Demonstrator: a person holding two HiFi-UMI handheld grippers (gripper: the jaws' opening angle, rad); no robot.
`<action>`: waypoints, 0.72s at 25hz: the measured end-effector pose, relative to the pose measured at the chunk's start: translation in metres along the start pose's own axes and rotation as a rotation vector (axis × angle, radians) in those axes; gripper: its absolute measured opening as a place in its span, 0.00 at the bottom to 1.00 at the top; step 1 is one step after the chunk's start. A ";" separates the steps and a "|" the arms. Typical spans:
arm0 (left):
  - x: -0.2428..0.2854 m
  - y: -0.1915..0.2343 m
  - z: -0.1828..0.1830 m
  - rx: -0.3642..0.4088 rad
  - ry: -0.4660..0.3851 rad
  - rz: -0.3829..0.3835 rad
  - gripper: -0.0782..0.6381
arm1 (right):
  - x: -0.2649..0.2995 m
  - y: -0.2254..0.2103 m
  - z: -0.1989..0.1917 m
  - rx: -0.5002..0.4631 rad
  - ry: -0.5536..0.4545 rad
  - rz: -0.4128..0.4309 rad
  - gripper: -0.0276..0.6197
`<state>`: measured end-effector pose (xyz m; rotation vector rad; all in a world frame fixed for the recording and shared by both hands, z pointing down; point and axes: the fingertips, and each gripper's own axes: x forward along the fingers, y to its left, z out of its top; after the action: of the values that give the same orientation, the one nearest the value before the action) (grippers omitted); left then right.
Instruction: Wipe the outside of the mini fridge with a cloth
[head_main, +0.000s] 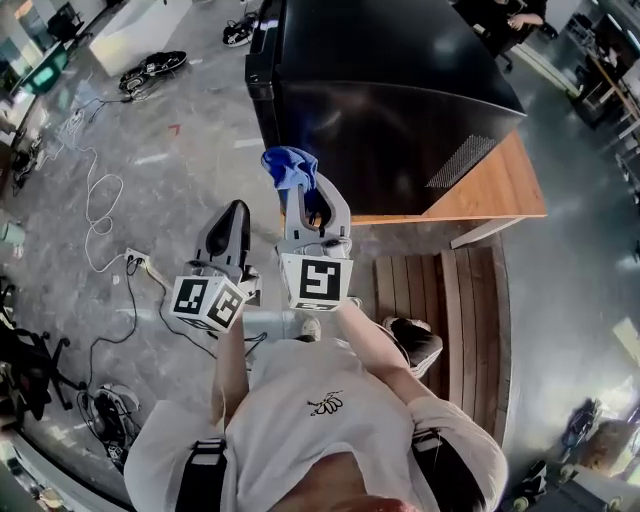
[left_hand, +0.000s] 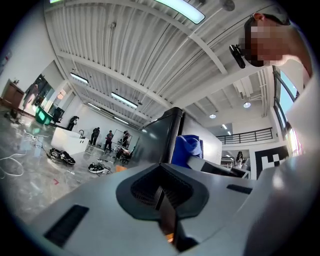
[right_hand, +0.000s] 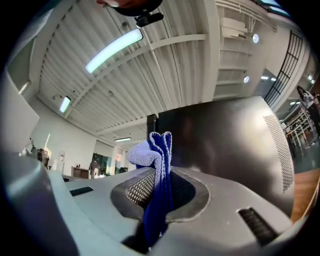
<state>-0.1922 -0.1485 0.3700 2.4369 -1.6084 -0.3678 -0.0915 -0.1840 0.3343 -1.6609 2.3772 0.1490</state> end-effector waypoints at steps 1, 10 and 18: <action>-0.004 0.004 0.000 -0.004 -0.001 0.012 0.12 | 0.005 0.010 0.000 -0.004 -0.005 0.020 0.14; -0.030 0.041 0.006 -0.016 -0.011 0.123 0.12 | 0.027 0.028 -0.039 -0.072 0.095 0.068 0.14; -0.017 0.030 -0.004 -0.022 0.002 0.107 0.12 | 0.020 0.008 -0.034 -0.176 0.037 0.057 0.14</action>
<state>-0.2236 -0.1441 0.3842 2.3224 -1.7157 -0.3635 -0.1099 -0.2066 0.3619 -1.6839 2.5045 0.3491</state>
